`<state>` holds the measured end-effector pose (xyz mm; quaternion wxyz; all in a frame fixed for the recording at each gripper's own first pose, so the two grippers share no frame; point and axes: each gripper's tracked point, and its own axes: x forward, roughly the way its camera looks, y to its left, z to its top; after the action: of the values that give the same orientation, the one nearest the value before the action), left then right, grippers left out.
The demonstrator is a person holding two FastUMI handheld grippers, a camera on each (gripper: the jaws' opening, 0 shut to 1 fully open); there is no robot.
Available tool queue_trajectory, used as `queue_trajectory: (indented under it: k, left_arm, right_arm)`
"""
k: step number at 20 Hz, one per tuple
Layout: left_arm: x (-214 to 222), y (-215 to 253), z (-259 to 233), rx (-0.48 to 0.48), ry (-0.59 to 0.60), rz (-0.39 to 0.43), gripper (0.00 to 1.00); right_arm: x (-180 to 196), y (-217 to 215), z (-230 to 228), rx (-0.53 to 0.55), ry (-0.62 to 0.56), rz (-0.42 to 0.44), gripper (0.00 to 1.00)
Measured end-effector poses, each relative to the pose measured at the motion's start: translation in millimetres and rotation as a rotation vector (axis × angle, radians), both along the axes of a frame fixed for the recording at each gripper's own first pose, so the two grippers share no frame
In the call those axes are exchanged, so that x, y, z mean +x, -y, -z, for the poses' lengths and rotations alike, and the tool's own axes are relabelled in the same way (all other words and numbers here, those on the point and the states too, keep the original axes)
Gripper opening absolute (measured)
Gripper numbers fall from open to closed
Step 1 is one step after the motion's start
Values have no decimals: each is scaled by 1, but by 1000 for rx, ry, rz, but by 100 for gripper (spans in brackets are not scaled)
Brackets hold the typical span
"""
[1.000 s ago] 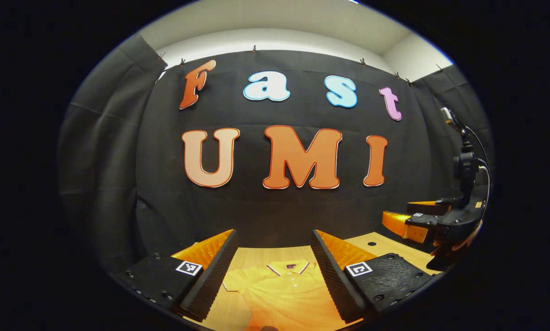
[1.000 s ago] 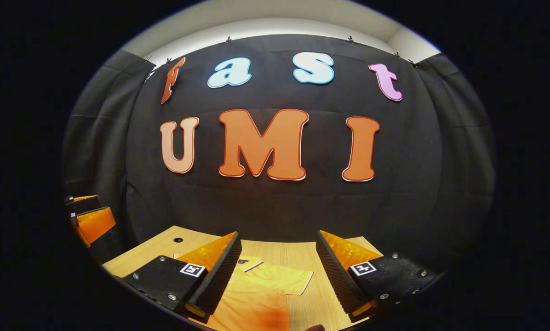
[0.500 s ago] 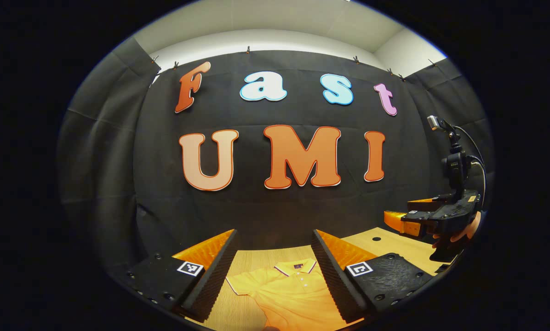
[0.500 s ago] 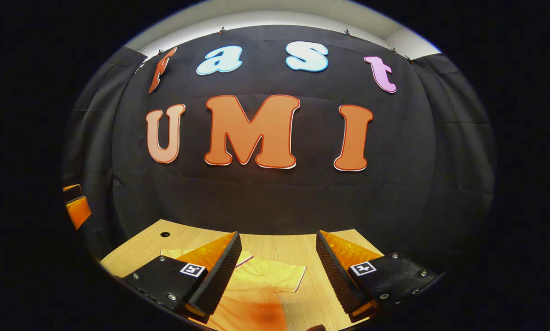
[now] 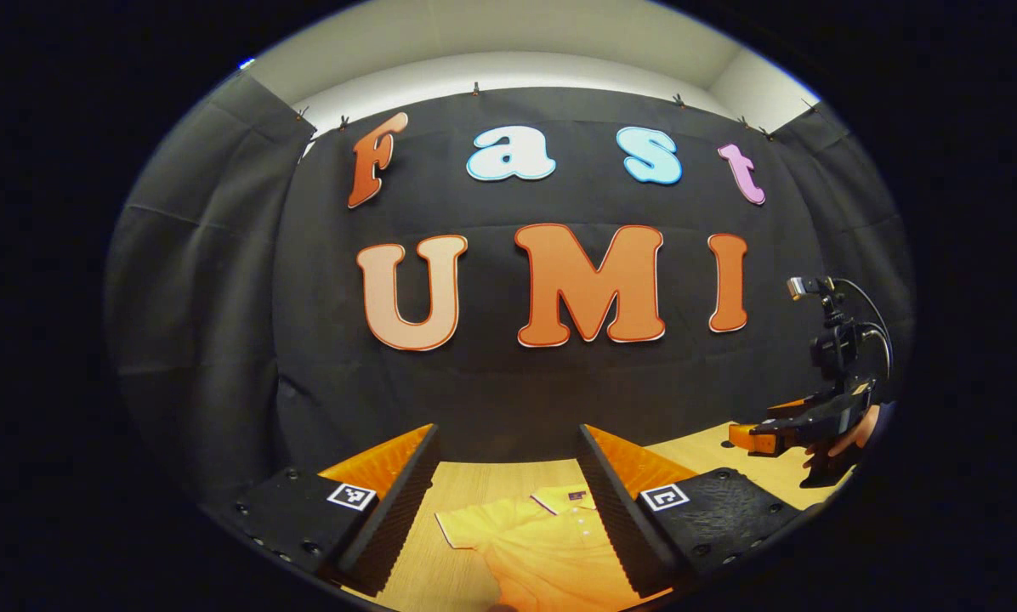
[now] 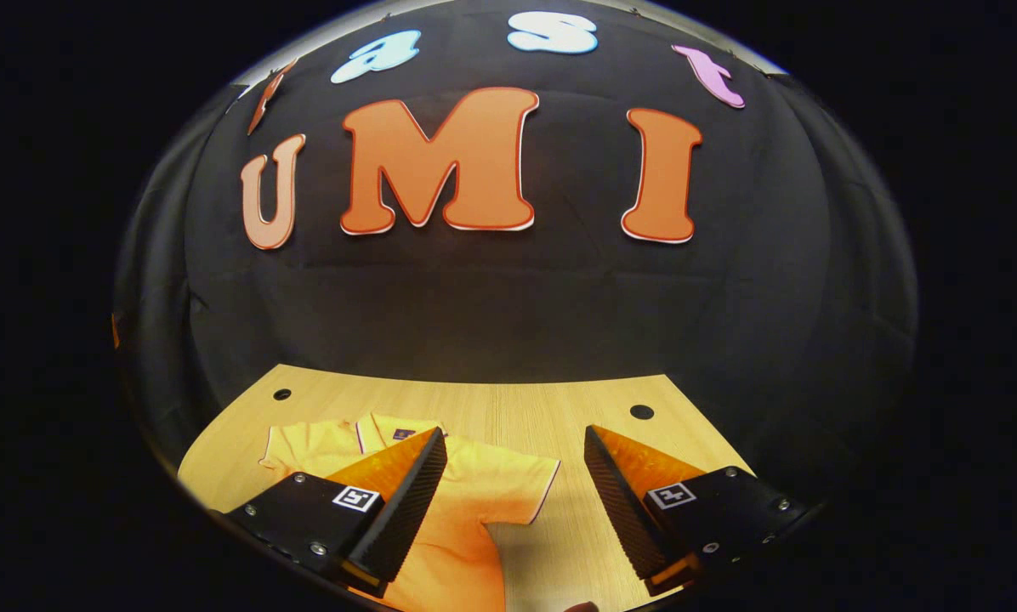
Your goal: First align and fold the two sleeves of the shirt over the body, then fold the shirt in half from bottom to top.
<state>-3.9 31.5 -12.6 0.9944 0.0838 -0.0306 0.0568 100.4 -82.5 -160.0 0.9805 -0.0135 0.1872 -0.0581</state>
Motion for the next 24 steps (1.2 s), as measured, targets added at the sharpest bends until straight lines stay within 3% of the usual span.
queue_trajectory:
  k: [5,10,19,22,24]
  left_arm:
    - [3,1,6,5,-28,-56,97]
    - [1,4,26,-54,-86,-75,97]
    - [-12,-9,50,-80,-155,-195,97]
    - [-20,-14,57,-78,-173,-234,97]
    - [-26,-17,58,-80,-182,-259,97]
  right_arm:
    - [32,12,55,51,-178,-22,99]
    - [61,25,109,57,-345,-41,94]
    - [81,32,188,123,-636,-51,93]
    - [83,35,213,151,-748,-32,79]
    - [83,34,223,166,-811,-30,78]
